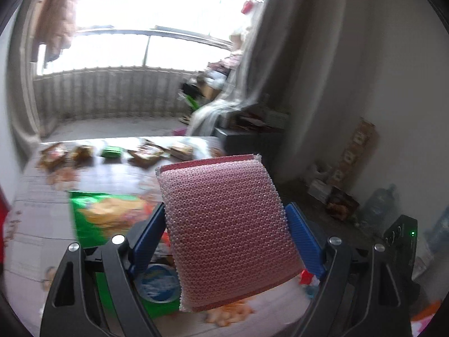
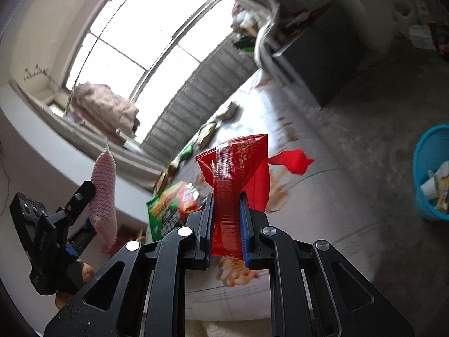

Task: Collect trash
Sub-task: 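Lift and carry the sponge and red bag over the blue wastebasket with both tools, then open both tools to drop the sponge and red bag into the wastebasket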

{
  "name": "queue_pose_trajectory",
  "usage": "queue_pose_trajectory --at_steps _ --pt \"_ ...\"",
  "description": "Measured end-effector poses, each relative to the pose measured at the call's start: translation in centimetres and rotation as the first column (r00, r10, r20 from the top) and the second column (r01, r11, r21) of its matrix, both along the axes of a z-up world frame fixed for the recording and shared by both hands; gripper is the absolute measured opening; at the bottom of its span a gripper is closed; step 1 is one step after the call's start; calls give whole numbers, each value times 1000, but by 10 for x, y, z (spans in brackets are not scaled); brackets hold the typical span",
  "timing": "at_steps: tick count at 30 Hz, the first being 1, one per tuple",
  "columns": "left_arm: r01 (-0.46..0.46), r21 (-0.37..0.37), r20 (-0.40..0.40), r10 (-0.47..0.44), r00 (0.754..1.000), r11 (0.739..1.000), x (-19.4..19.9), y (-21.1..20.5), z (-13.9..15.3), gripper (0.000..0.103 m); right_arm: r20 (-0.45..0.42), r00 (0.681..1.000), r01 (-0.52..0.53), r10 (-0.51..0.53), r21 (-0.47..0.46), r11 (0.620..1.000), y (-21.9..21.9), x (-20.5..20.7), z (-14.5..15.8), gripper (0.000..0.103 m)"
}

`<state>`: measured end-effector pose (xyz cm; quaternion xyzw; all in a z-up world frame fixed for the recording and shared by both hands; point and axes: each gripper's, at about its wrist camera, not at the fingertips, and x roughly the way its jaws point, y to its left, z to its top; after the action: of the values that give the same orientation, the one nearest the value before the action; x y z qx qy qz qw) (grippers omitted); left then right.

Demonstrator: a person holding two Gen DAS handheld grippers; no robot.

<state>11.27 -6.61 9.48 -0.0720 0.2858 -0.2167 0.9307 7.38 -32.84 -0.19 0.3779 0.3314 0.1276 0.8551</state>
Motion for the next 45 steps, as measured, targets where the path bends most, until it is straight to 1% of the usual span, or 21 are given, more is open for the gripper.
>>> queue_pose_trajectory --at_steps 4,7,10,11,12,14,17,22,26,28,29,30,31,32,34,35,37,39,41,42,45 --pt "114 -1 -30 -114 993 993 8 -45 -2 83 -11 994 112 -112 -6 994 -42 -23 -4 15" --pt "222 -14 -87 -222 971 975 19 -89 -10 83 -37 976 214 -215 -15 977 -77 -43 -15 15" --pt "320 -19 -153 -319 935 947 26 -136 -25 83 -87 939 331 -332 -25 943 -115 -66 -35 15" --pt "364 -9 -185 -359 915 932 30 -160 -34 83 -106 925 364 -364 -27 931 -126 -73 -43 15" --pt "385 -1 -203 -377 904 923 31 -174 -41 83 -131 902 409 -410 -35 912 -139 -81 -54 15" --pt "438 22 -257 -418 871 899 35 -212 -60 83 -185 864 472 -468 -22 881 -162 -93 -75 15" --pt "505 52 -336 -462 821 861 39 -264 -91 83 -252 820 530 -514 -6 848 -183 -102 -103 15" --pt "576 106 -438 -482 759 810 47 -344 -144 83 -316 782 565 -538 -5 825 -210 -94 -135 15" --pt "605 118 -482 -488 728 787 58 -393 -175 87 -334 760 587 -558 -15 809 -233 -73 -154 16" --pt "608 133 -500 -476 723 783 66 -414 -191 97 -354 746 600 -564 -10 800 -252 -59 -168 20" --pt "607 137 -509 -470 721 783 70 -421 -199 97 -366 737 606 -568 -13 795 -258 -52 -177 24" --pt "597 147 -517 -454 726 789 74 -426 -207 97 -380 726 611 -573 -26 791 -262 -48 -185 30" --pt "586 149 -520 -440 732 797 76 -427 -213 97 -401 715 609 -572 -45 792 -268 -45 -195 40" --pt "562 151 -528 -414 741 813 78 -428 -221 97 -440 701 601 -561 -58 797 -274 -38 -210 45" --pt "526 157 -546 -371 751 836 83 -421 -226 97 -495 675 602 -547 -58 796 -276 -37 -229 45" --pt "507 147 -554 -354 754 849 86 -414 -227 97 -500 676 601 -542 -52 798 -275 -39 -233 45" --pt "483 135 -550 -339 763 865 88 -403 -222 97 -495 685 593 -535 -48 804 -270 -45 -236 46" --pt "455 146 -525 -321 788 879 90 -394 -212 97 -485 698 584 -527 -40 811 -265 -50 -237 50" --pt "431 145 -490 -314 813 890 88 -386 -196 97 -485 699 584 -526 -39 811 -264 -55 -237 51" --pt "427 145 -475 -316 821 893 87 -382 -188 97 -481 700 588 -528 -31 808 -265 -57 -236 51" --pt "434 140 -446 -335 830 890 78 -375 -165 97 -465 705 601 -536 -10 799 -269 -58 -230 51"
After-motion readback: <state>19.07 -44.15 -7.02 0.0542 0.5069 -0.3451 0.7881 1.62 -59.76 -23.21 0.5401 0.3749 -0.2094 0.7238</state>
